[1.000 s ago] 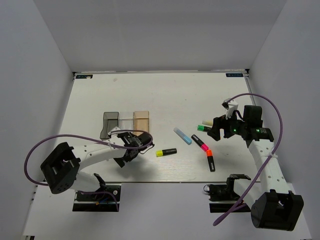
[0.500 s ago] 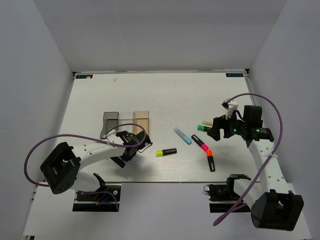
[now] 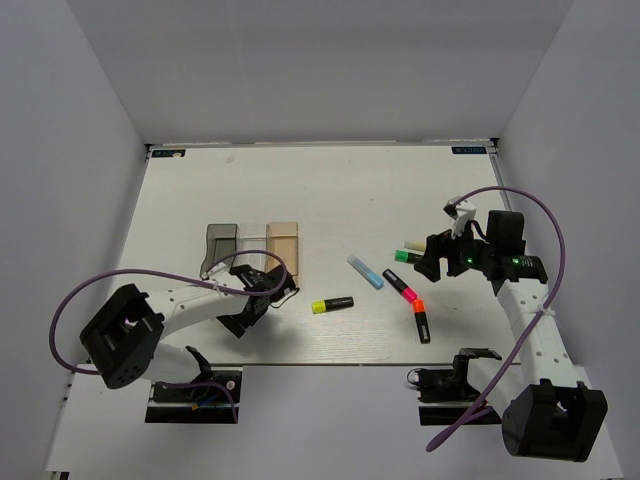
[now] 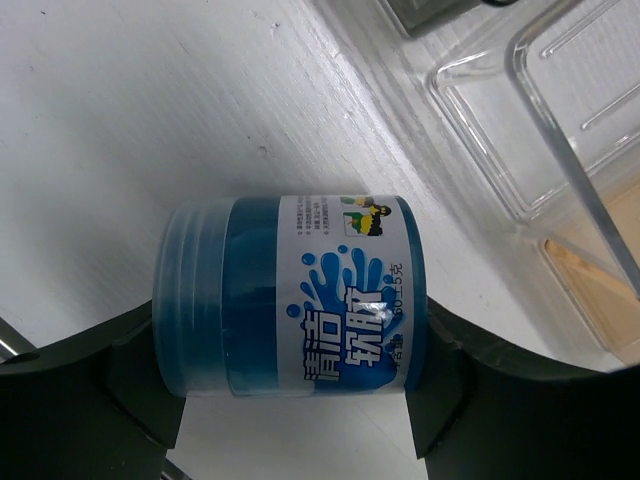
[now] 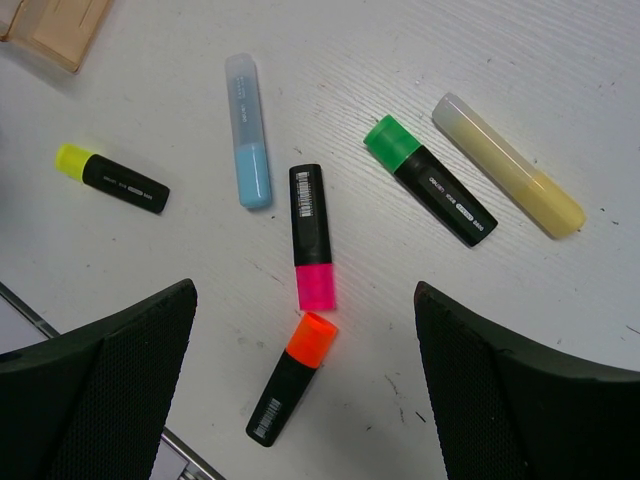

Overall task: Sort the stationery into containers
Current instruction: Pick up the stationery from the center of the board.

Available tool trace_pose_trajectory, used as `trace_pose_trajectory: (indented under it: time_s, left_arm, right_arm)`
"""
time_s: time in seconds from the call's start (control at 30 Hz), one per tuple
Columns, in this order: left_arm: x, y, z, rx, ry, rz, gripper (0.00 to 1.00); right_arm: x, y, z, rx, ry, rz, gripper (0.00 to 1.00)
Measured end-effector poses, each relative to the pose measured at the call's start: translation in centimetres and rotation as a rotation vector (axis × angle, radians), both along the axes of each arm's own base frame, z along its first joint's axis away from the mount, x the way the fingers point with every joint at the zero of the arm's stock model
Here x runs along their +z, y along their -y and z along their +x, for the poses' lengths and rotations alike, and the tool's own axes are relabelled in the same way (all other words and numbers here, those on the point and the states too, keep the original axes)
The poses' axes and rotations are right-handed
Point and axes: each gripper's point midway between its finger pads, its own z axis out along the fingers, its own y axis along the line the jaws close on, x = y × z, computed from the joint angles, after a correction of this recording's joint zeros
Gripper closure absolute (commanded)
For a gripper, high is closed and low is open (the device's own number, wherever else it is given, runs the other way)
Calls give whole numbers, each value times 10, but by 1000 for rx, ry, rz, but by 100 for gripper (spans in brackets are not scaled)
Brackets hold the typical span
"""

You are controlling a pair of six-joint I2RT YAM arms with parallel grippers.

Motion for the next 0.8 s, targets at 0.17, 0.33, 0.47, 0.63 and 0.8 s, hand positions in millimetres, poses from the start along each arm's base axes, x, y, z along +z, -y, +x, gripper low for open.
trace_pose_trajectory:
  time_s: [0.17,0.33,0.47,0.63,0.8]
  left_arm:
    - [1,2,-1,-42,-14,1,100]
    - [12,12,-2,-138,-18,1,100]
    - [44,32,0,-283,25,-19,100]
    - [103,50,8,-463,133,-39,100]
    - [144,31,27,-580,205,15,100]
  right_arm:
    - [0,0,0,0,0,0,10]
    - [0,0,0,0,0,0,10]
    - [0,0,0,0,1,0,21]
    - [1,-2,-1,13,6,6,100]
    - [2,-4,-2,16,-1,19,79]
